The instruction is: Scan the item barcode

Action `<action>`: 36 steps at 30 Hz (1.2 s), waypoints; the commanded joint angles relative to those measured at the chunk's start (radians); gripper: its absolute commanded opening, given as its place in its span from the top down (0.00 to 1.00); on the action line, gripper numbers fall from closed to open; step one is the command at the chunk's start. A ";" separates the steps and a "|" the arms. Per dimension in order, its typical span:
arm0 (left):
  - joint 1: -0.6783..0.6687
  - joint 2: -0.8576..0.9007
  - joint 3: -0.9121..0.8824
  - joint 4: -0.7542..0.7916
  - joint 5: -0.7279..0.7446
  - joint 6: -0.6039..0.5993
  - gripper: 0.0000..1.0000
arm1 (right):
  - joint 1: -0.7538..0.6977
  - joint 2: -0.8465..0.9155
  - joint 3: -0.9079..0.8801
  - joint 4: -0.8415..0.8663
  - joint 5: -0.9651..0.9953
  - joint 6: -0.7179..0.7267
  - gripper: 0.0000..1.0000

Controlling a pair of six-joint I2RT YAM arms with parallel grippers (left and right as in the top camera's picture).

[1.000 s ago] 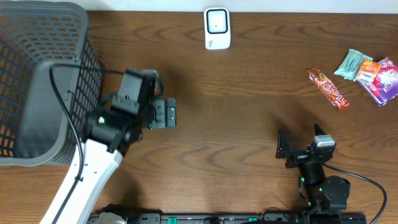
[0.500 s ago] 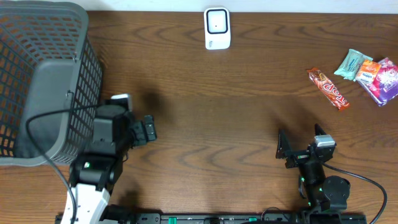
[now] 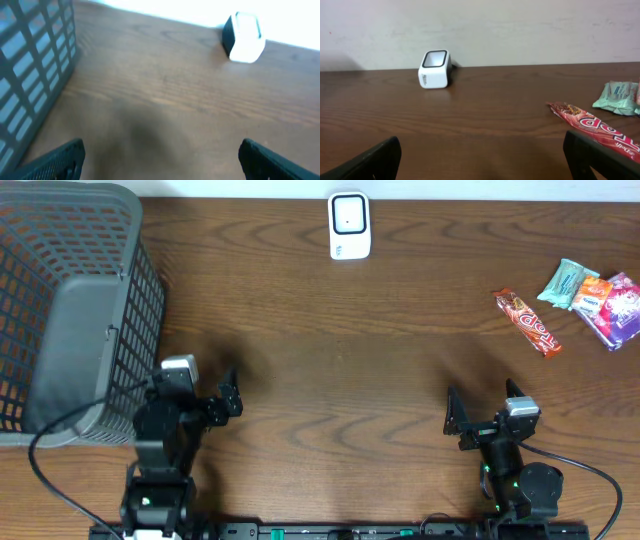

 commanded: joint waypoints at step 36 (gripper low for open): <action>0.006 -0.562 -0.265 0.044 0.040 0.072 0.02 | -0.007 -0.006 -0.001 -0.004 0.008 0.009 0.01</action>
